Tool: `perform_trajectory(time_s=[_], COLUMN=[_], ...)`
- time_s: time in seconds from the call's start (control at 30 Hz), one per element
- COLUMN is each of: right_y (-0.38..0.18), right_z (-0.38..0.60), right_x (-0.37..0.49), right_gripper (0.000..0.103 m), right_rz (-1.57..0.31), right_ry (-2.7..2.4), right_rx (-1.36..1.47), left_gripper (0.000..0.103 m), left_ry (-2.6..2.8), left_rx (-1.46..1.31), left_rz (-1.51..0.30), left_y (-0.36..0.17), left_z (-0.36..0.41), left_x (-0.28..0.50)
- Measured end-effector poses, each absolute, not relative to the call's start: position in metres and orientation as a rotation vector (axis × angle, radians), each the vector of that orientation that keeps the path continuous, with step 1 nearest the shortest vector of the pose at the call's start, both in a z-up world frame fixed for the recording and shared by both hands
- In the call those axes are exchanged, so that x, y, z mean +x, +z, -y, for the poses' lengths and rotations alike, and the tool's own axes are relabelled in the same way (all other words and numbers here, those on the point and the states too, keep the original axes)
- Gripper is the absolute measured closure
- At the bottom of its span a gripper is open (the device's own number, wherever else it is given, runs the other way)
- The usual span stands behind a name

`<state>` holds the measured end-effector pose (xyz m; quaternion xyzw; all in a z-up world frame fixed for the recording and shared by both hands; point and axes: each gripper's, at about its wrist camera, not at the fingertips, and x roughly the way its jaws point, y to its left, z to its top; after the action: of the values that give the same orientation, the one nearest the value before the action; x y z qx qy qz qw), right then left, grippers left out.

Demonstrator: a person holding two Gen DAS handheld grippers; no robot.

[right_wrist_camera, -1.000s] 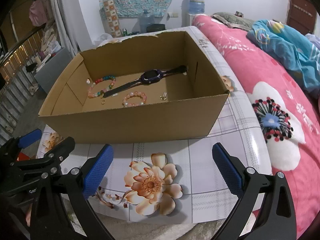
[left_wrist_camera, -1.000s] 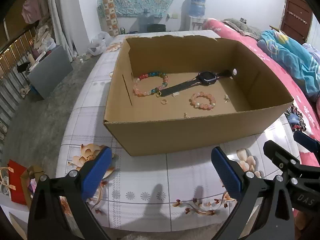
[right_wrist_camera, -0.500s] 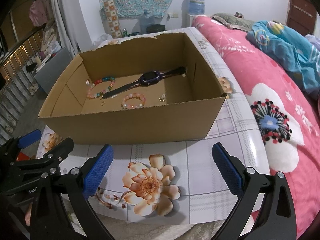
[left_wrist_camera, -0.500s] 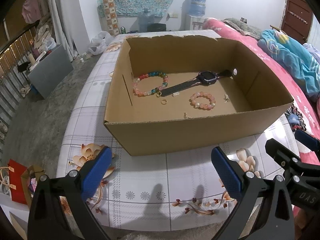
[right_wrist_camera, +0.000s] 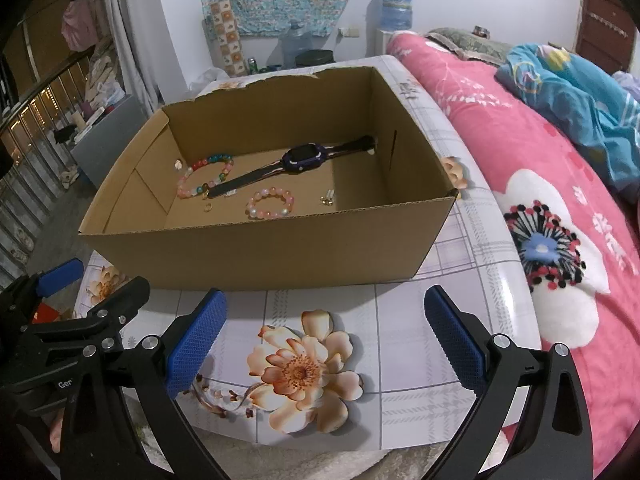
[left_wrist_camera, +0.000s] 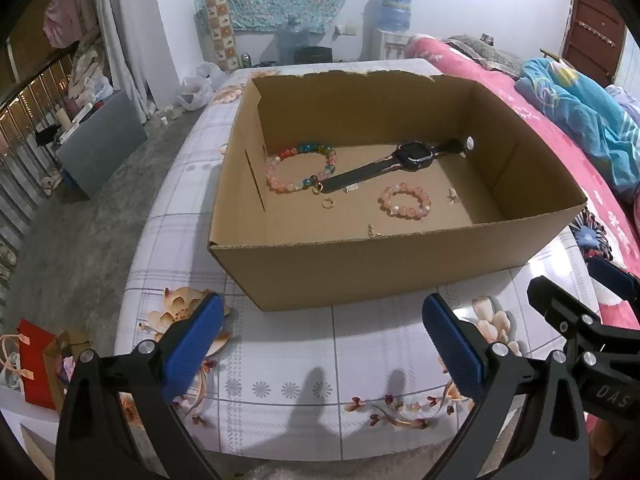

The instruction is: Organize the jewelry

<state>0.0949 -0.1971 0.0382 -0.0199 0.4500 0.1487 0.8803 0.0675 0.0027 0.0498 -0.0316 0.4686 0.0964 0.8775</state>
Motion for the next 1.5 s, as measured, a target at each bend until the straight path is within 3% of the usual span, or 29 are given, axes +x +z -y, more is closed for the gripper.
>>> perform_trajectory(time_s=[1.5], right_y=[0.0353], right_z=[0.1971], right_x=[0.0925], right_gripper=[0.008], right_rz=[-0.94], right_ry=[0.319], right_rx=[-0.047], left_gripper=[0.006], left_ry=[0.206], left_rx=[-0.072], left_rz=[-0.989], left_y=[0.0484], left_z=[-0.0055], left_x=[0.0654])
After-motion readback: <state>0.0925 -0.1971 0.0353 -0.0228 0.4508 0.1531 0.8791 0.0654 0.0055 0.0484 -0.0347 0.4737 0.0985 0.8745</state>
